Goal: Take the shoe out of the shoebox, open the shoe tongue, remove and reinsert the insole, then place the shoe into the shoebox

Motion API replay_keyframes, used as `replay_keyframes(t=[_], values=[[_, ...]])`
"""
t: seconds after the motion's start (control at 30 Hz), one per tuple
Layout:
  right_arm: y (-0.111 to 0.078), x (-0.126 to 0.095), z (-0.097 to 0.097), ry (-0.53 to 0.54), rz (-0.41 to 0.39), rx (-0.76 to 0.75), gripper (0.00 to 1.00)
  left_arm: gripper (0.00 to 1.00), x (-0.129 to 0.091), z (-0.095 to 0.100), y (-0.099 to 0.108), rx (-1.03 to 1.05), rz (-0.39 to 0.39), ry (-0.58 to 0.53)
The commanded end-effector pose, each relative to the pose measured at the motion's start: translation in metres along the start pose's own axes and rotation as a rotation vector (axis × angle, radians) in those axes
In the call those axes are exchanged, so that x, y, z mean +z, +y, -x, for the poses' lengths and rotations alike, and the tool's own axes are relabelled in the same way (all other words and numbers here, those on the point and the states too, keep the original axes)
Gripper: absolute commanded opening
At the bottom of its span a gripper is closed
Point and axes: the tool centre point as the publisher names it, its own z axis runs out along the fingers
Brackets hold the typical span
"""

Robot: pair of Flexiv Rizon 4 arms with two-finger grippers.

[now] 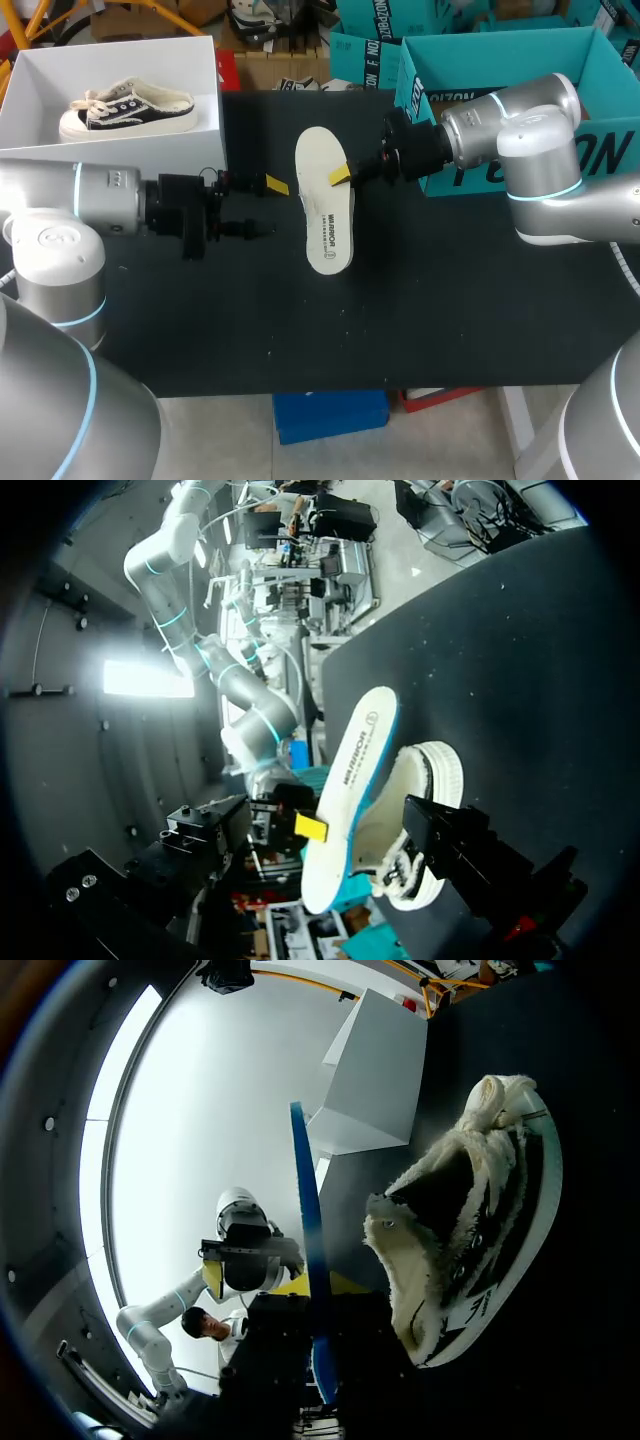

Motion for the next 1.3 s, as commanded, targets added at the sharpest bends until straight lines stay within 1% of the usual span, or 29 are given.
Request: replay_keyframes(t=[0.03,0.27,0.33,0.4,0.47,0.53,0.6,0.73,0.83,0.93,1.03,1.3], values=[[0.001,0.001,0.0,0.0,-0.002,0.001,0.0,1.0,0.0,0.0,-0.001,0.002,0.005,0.002],[0.001,0.001,0.0,0.0,-0.002,0.001,0.0,1.0,0.0,0.0,-0.001,0.002,0.005,0.002],[0.001,0.001,0.0,0.0,-0.002,0.001,0.0,1.0,0.005,0.002,-0.003,-0.032,-0.034,-0.116],[0.001,0.001,0.0,0.0,-0.002,0.001,0.0,1.0,0.006,0.001,-0.004,0.003,-0.014,-0.122],[0.001,0.001,0.0,0.0,-0.002,0.001,0.0,1.0,0.005,-0.001,-0.004,0.003,0.004,-0.185],[0.001,0.001,0.0,0.0,-0.002,0.001,0.0,1.0,0.003,0.0,-0.006,0.029,0.026,-0.203],[0.001,0.001,0.0,0.0,-0.002,0.001,0.0,1.0,-0.001,0.0,-0.006,0.048,0.04,-0.249],[0.001,0.001,0.0,0.0,-0.002,0.001,0.0,1.0,-0.011,0.003,-0.003,0.099,0.098,-0.344],[0.001,0.001,0.0,0.0,-0.002,0.001,0.0,1.0,-0.015,0.004,-0.001,0.114,0.125,-0.39],[0.001,0.001,0.0,0.0,-0.002,0.001,0.0,1.0,-0.018,0.002,0.003,0.11,0.15,-0.405],[0.001,0.001,0.0,0.0,-0.002,0.001,0.0,1.0,-0.019,-0.003,0.006,0.099,0.169,-0.383],[0.001,0.001,0.0,0.0,-0.002,0.001,0.0,1.0,-0.018,-0.014,0.014,0.093,0.226,-0.386]])
